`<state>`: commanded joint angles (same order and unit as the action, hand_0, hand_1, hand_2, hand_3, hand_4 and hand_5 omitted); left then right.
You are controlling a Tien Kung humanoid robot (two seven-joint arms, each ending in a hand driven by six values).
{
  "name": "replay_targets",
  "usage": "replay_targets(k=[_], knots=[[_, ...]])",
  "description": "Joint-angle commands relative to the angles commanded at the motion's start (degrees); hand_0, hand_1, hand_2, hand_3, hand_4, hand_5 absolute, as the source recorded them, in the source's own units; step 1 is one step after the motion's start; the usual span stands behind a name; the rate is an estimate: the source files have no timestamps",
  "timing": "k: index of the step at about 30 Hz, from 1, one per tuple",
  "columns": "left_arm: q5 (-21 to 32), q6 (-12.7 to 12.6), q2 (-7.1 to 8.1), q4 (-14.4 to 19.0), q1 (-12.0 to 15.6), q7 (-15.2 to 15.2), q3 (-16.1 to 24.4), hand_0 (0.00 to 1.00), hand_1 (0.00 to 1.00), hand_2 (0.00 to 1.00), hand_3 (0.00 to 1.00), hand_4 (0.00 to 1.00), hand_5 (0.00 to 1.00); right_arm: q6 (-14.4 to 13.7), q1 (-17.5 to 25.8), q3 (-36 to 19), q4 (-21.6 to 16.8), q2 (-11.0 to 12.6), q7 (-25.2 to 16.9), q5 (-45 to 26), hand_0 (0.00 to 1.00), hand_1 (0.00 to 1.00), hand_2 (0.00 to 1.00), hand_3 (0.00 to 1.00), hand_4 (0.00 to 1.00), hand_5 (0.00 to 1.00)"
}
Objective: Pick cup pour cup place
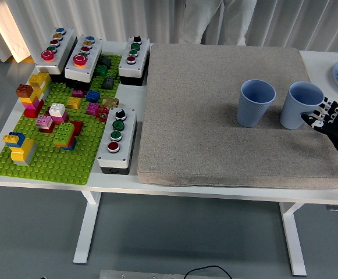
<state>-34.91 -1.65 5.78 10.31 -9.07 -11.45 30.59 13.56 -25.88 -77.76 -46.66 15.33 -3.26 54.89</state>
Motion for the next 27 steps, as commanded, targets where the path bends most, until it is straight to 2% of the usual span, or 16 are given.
replay_targets(k=[1, 6, 7, 27], knots=[[0.0, 0.0, 0.01, 0.0, 0.0, 0.0, 0.0, 0.735, 0.775, 0.836, 0.66, 0.533, 0.938, -0.1, 0.0, 0.0, 0.1, 0.0, 0.0, 0.2, 0.958, 0.953, 0.998, 0.99, 0.835, 0.288], [0.0, 0.0, -0.01, 0.0, 0.0, 0.0, -0.1, 0.735, 0.775, 0.836, 0.66, 0.533, 0.938, -0.6, -0.1, 0.3, 0.3, 0.0, 0.4, 0.7, 0.958, 0.953, 0.998, 0.99, 0.835, 0.288], [0.1, 0.0, -0.01, 0.0, 0.0, 0.0, -0.1, 0.735, 0.776, 0.836, 0.66, 0.533, 0.939, -0.9, -0.1, 0.4, 0.3, 0.0, 0.6, 0.8, 0.957, 0.955, 0.998, 0.988, 0.883, 0.515], [0.8, 0.0, -0.01, 0.0, -0.3, 0.2, -0.6, 0.736, 0.775, 0.837, 0.661, 0.534, 0.939, -1.2, -0.5, 0.8, 0.3, 0.0, 1.5, 0.3, 0.965, 0.953, 0.998, 0.981, 0.886, 0.579]])
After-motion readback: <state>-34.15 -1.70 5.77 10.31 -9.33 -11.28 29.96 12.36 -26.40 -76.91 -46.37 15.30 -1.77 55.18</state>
